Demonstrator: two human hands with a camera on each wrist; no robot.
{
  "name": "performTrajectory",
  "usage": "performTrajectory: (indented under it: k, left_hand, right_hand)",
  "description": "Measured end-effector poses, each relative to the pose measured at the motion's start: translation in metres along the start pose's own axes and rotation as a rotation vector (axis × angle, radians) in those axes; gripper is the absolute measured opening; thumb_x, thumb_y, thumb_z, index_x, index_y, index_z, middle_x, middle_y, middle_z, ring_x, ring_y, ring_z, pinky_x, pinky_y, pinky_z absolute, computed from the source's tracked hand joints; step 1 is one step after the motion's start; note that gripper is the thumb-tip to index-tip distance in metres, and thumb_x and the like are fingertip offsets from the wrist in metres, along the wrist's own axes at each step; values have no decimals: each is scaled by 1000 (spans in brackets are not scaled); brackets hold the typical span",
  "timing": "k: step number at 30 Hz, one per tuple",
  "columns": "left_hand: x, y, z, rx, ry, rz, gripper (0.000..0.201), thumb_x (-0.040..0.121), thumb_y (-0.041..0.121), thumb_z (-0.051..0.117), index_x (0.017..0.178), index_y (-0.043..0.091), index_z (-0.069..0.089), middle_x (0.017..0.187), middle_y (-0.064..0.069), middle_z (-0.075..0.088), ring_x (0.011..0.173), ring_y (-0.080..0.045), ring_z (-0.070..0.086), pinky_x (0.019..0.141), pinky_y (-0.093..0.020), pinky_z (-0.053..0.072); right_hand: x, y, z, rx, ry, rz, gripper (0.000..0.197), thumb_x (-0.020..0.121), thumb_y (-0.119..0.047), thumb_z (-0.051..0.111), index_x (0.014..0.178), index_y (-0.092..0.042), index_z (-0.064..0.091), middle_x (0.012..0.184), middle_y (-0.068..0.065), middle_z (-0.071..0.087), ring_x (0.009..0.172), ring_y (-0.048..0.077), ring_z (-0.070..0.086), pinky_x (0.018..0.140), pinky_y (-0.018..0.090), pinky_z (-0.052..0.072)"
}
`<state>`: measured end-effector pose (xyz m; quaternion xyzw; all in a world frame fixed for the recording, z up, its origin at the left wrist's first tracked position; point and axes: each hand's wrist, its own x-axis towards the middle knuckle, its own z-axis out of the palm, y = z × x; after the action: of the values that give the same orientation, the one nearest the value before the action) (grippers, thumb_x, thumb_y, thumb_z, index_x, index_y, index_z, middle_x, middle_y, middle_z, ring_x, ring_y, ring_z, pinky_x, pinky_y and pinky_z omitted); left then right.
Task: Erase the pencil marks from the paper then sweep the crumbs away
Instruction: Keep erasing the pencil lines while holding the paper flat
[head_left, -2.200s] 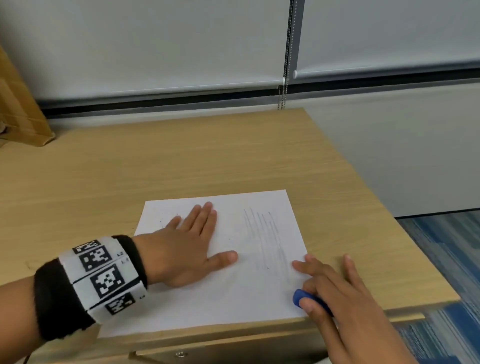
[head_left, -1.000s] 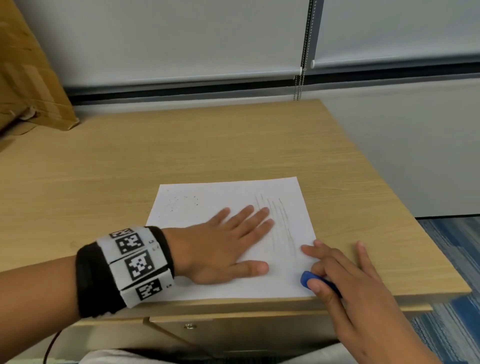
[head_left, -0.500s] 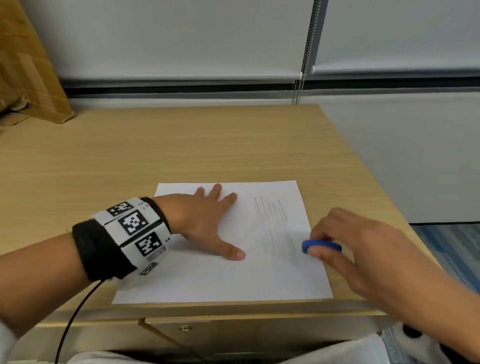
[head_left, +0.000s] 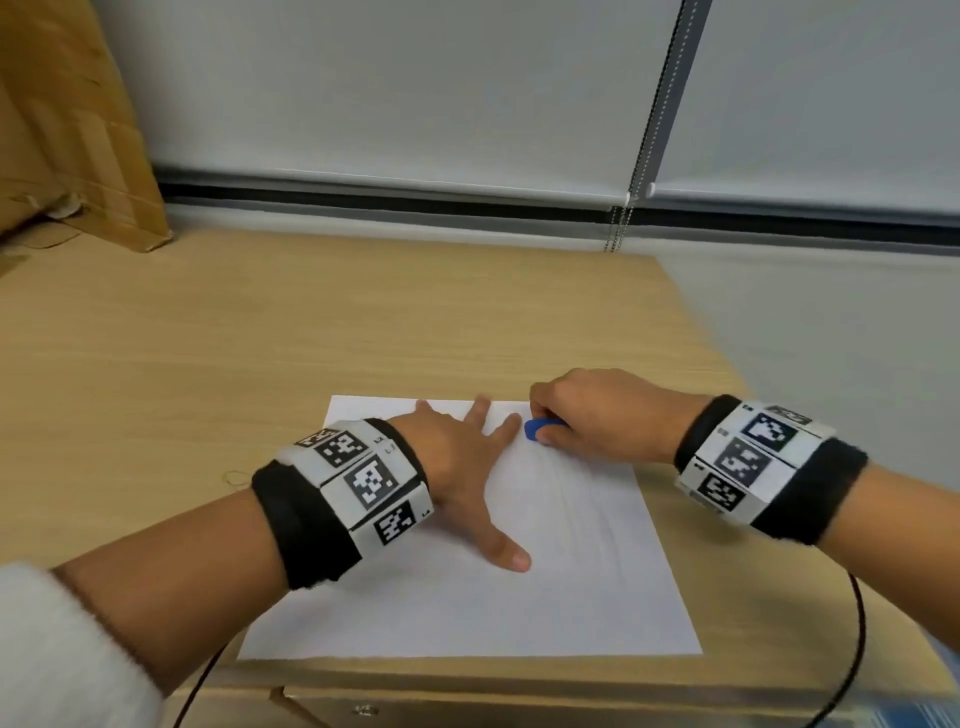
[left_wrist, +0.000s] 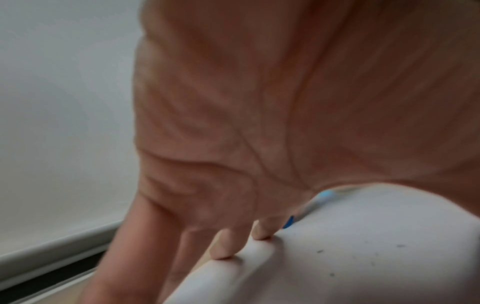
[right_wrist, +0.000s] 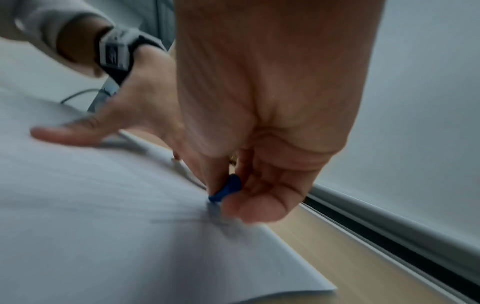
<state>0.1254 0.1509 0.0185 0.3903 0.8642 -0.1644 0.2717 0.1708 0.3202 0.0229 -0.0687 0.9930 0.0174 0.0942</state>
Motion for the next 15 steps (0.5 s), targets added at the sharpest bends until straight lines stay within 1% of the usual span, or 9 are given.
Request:
performTrajectory:
  k: [1,3,5,6,7,9,12,13,15]
  left_hand:
    - [0,-1,0,5,6,3,133,59,87,59,146,38,-29,155,5,-35,147,-43,1,116,-51,14]
    - [2,-2,2,10,18,10,133,58,88,58,145,40,-30,154,6,-36,146,-44,0,116,-49,14]
    - [4,-5,3,3,21,18,133,57,89,58,143,42,-31,153,8,-37,145,-46,-4,116,-49,15]
    - [5,-6,3,2,20,19,134,56,90,58,143,43,-32,152,9,-38,145,-47,-7,116,-49,16]
    - [5,-7,4,5,20,19,134,55,90,58,142,44,-33,152,10,-38,145,-48,-8,115,-49,17]
    - [5,-6,4,12,15,15,134,55,91,57,141,44,-34,151,10,-39,144,-48,-8,115,-49,18]
    - [7,-7,3,25,7,17,134,56,91,56,141,43,-35,150,8,-41,145,-47,-6,116,-49,16]
    - [8,-7,3,24,4,15,134,56,91,57,141,42,-35,150,8,-41,145,-47,-6,116,-49,14]
    - [9,-7,2,15,-4,12,135,56,90,58,141,42,-35,149,8,-41,144,-48,-9,116,-50,14]
  right_hand:
    - [3,2,-1,-40,-4,-6,23,98,-35,45,104,-15,53,92,4,61,78,25,57,67,35,44]
    - [4,5,-2,-45,-32,-48,22,98,-36,43,104,-16,51,84,0,58,74,23,55,64,33,41]
    - [-1,6,-2,17,-84,-128,15,97,-34,47,96,-20,51,74,-7,51,67,16,50,60,30,38]
    - [-2,6,-4,45,-111,-161,13,96,-34,49,93,-22,51,71,-10,49,63,11,47,58,29,36]
    - [-1,6,-6,57,-126,-182,12,95,-35,50,91,-24,51,69,-11,49,61,9,45,57,27,35]
    - [7,9,-10,51,-107,-174,12,95,-36,50,92,-25,52,72,-11,53,61,8,46,57,28,36]
    - [15,14,-8,67,-42,-141,13,95,-35,52,95,-22,54,75,-7,57,63,11,48,56,27,36]
    - [14,13,-6,94,-43,-149,12,94,-33,54,94,-21,54,74,-7,57,62,10,48,56,26,36]
    - [6,11,-3,199,-96,-185,11,91,-28,59,87,-19,55,70,-6,57,59,9,47,55,23,37]
